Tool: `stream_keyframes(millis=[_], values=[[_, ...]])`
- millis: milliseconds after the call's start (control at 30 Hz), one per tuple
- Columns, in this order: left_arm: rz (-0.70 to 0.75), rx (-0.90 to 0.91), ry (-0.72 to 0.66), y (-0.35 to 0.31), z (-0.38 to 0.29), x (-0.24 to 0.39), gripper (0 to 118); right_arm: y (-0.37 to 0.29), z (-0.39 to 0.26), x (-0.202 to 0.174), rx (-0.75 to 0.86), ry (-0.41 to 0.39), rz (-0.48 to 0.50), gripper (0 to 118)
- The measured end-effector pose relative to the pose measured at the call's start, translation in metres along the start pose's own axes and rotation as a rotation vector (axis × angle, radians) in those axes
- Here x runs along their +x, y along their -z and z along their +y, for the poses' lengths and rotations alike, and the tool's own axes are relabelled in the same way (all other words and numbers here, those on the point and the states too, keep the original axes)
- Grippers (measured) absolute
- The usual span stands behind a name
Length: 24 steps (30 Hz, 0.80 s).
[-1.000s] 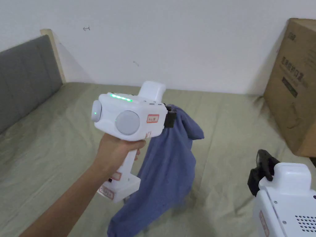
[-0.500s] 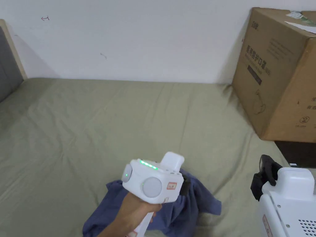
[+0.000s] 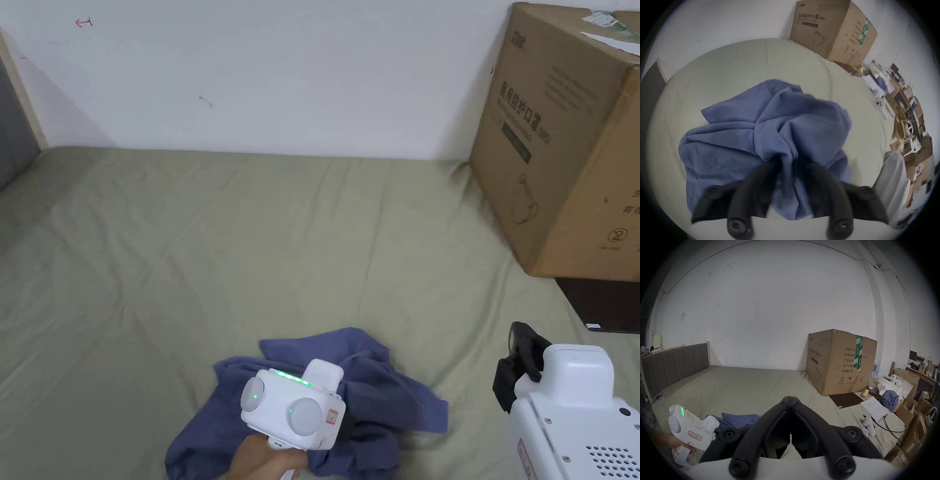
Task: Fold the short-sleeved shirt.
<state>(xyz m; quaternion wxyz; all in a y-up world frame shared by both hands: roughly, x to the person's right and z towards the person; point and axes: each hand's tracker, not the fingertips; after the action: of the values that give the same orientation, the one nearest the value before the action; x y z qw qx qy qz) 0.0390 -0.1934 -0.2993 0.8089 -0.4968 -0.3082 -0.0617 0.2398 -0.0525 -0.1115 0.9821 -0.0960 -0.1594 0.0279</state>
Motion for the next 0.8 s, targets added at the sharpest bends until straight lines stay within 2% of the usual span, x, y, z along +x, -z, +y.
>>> stream_keyframes(millis=[100, 133, 333, 467, 600, 700, 767, 800], values=[[-0.033, 0.109, -0.03, -0.033, 0.005, -0.002, 85, -0.002, 0.005, -0.002, 0.012, -0.001, 0.001, 0], [-0.037, 0.154, -0.031, -0.045, 0.007, -0.004, 89, -0.003, 0.006, -0.002, 0.017, 0.0, 0.004, 0], [0.049, 0.435, 0.042, -0.14, 0.026, -0.009, 90, -0.008, 0.022, -0.008, 0.06, 0.004, 0.013, 0], [0.188, 0.603, 0.09, -0.187, 0.024, -0.016, 90, -0.011, 0.032, -0.011, 0.089, 0.007, 0.019, 0], [0.33, 0.746, 0.12, -0.215, 0.012, -0.026, 90, -0.013, 0.04, -0.014, 0.114, 0.008, 0.025, 0], [0.403, 0.845, 0.082, -0.227, 0.0, -0.036, 88, -0.014, 0.044, -0.016, 0.126, 0.005, 0.028, 0], [0.431, 0.914, 0.046, -0.233, -0.009, -0.044, 82, -0.015, 0.045, -0.017, 0.133, 0.005, 0.03, 0], [0.444, 0.944, 0.019, -0.234, -0.012, -0.049, 70, -0.015, 0.045, -0.017, 0.136, 0.005, 0.031, 0]])
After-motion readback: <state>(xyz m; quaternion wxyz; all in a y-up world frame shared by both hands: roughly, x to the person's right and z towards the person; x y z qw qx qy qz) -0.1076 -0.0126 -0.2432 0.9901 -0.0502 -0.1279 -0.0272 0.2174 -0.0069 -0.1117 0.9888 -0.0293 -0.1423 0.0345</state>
